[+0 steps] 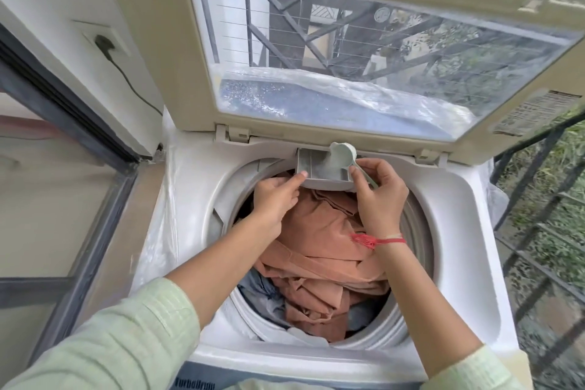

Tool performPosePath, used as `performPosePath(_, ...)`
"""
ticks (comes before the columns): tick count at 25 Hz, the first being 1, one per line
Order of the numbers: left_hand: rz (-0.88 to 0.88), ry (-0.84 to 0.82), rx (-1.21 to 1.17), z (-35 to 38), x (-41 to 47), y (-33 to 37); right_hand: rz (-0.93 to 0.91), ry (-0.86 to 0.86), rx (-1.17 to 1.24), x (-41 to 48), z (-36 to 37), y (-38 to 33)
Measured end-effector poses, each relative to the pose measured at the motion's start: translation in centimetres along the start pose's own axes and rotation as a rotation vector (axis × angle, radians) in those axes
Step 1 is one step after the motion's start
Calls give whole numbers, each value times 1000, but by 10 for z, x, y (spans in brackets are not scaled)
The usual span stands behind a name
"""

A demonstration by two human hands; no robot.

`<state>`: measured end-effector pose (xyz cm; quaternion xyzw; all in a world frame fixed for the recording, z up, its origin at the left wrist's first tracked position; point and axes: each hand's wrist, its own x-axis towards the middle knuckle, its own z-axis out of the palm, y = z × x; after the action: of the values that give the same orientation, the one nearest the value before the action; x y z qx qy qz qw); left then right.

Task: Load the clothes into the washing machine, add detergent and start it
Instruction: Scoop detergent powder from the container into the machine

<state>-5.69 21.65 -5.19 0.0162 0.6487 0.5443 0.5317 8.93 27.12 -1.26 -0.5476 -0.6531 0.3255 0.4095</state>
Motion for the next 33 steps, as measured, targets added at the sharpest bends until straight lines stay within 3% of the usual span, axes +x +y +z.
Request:
performPosePath(13, 2, 5, -17, 1, -10, 4, -515, 0, -387, 26, -22, -3)
performPosePath(20, 8, 8, -39, 0, -8, 4, -690, 32, -430, 34, -23, 0)
performPosePath(27, 11, 5, -32, 1, -7, 3, -1130, 92, -650, 39, -28, -2)
performPosePath(33, 0, -9, -21, -2, -8, 2, -919, 35, -521, 38, -18, 9)
